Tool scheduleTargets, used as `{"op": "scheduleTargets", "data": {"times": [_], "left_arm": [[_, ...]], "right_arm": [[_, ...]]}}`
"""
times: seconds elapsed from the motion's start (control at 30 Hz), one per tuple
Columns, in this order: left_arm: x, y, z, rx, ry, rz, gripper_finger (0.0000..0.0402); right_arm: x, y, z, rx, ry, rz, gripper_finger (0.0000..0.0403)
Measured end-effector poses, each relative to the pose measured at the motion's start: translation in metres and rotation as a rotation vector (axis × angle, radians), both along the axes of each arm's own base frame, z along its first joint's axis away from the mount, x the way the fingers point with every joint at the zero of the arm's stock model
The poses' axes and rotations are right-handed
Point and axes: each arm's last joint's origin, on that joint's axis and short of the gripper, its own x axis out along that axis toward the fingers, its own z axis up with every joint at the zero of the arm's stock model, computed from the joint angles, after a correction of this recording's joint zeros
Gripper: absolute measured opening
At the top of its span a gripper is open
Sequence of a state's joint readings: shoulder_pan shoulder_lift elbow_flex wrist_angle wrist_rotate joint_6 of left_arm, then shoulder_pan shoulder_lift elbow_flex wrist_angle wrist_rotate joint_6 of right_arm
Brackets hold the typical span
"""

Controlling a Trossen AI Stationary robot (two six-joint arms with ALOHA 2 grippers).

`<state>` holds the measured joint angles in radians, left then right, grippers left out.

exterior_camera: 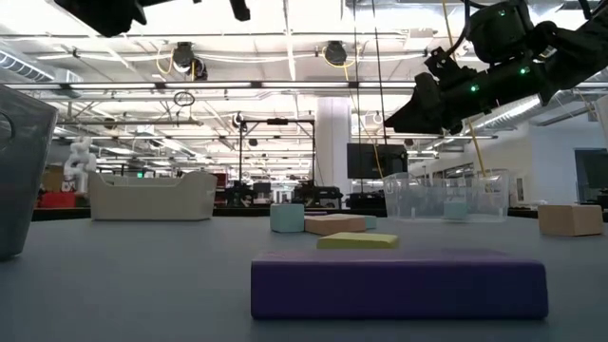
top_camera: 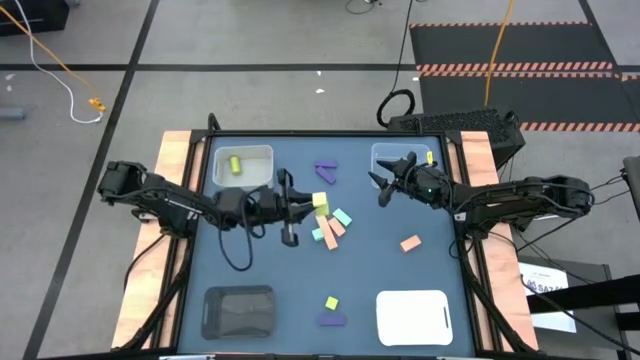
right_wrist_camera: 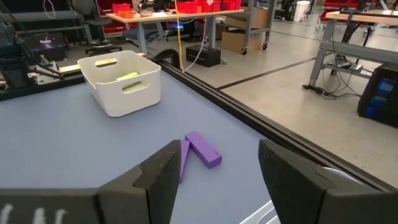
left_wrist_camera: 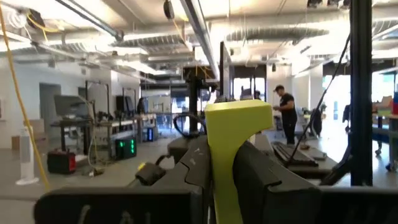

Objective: Sort & place blocks by color
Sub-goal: Put the green block into the gray bin

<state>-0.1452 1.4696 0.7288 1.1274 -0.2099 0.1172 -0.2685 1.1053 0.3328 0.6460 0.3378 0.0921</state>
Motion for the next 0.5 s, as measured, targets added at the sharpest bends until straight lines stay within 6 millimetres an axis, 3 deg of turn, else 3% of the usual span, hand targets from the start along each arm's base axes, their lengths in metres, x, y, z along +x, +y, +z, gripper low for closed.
{"op": "scheduleTargets", "data": {"times": [0.17, 0.3, 0.5], "left_arm": [[0.004, 0.002, -0.013, -0.051, 0.142, 0.041, 0.0050], [0.006, 0.009, -0.037, -0.125, 0.369, 0.231, 0.0049], [-0.009, 0.043, -0.062, -0.299, 0.629, 0.552, 0.0049]], "right_arm": [[0.000, 0.000, 0.000, 0.000, 0.000, 0.000, 0.0205], [0.000, 0.000, 0.000, 0.000, -0.001, 0.000, 0.0205], [0.001, 0.001, 0.002, 0.008, -0.022, 0.063, 0.0205]]}}
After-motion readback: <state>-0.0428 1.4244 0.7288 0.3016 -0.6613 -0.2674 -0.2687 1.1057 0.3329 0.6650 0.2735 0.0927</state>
